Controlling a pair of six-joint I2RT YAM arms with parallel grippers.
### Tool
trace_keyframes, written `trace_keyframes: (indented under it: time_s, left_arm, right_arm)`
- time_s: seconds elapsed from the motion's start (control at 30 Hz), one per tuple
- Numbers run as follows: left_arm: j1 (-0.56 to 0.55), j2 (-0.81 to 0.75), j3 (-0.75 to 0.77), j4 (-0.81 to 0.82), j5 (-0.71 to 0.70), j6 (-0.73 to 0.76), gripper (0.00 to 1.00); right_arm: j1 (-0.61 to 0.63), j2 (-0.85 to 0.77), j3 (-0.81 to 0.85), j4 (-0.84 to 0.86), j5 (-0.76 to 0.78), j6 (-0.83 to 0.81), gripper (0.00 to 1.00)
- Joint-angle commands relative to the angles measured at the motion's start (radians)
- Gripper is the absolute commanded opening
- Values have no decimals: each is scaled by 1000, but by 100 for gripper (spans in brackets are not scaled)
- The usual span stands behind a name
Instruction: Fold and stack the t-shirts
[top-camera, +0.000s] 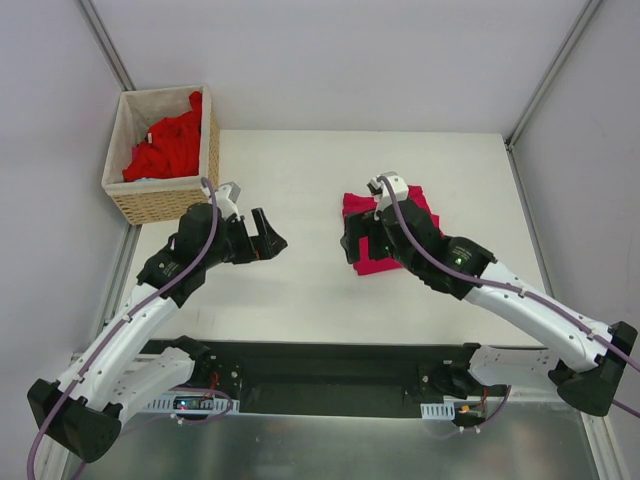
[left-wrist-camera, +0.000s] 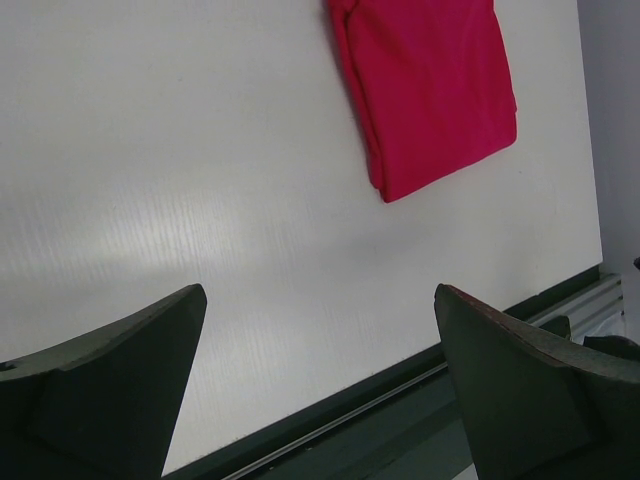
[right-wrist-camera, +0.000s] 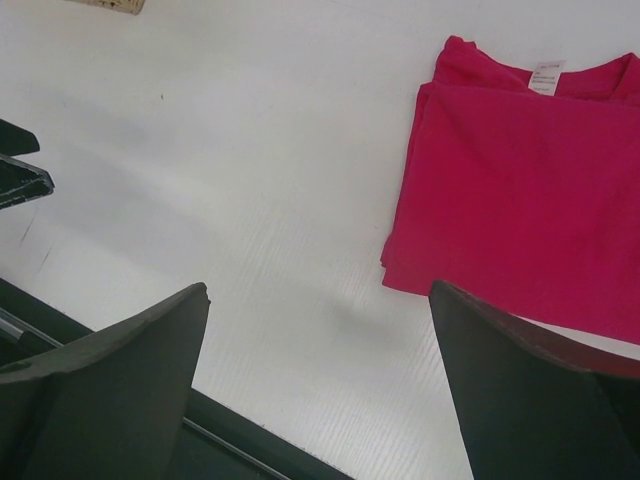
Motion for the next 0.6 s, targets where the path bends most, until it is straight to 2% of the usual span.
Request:
trace_keyframes:
  time_s: [0.0, 0.3, 0.57]
  left_arm:
    - [0, -41, -23, 5, -5, 2, 99]
    - [-18, -111, -151, 5, 23, -41, 99]
    - [-110, -162, -223, 5, -8, -93, 99]
  right_arm:
    - [34, -29, -46, 3, 43, 29, 97]
    - [106, -65, -185, 13, 76, 103, 97]
    - [195, -53, -243, 19, 98, 161, 96]
